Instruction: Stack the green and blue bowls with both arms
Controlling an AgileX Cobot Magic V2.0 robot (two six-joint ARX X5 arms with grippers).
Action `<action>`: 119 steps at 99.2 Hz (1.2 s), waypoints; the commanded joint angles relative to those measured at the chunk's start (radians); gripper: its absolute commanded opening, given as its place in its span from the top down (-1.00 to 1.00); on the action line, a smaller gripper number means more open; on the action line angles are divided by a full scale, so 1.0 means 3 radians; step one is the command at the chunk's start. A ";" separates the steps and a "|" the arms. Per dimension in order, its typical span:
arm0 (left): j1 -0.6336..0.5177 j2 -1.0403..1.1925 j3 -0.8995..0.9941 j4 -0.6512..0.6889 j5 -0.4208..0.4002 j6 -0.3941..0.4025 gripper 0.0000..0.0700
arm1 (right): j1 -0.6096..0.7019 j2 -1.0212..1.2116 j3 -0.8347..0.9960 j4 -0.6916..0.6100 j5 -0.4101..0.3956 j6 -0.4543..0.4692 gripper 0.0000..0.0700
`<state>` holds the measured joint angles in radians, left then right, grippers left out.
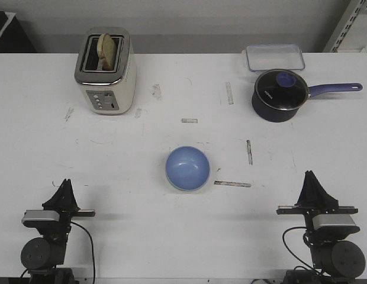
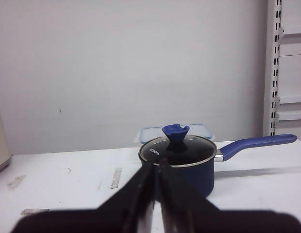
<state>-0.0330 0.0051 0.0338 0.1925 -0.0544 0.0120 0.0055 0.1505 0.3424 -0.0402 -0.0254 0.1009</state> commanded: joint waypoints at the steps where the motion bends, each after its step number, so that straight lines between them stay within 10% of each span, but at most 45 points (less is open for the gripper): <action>1: 0.0006 -0.0006 -0.0071 0.0024 0.0006 0.0001 1.00 | 0.0003 -0.0003 0.0003 0.0038 -0.0001 0.0010 0.99; 119: 0.0006 -0.0006 -0.0070 0.0041 0.0006 0.0001 1.00 | -0.0001 -0.0004 0.0000 -0.0061 0.0053 0.0011 0.99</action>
<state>-0.0330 0.0051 0.0338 0.1883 -0.0540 0.0120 0.0055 0.1505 0.3424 -0.0517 -0.0208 0.1013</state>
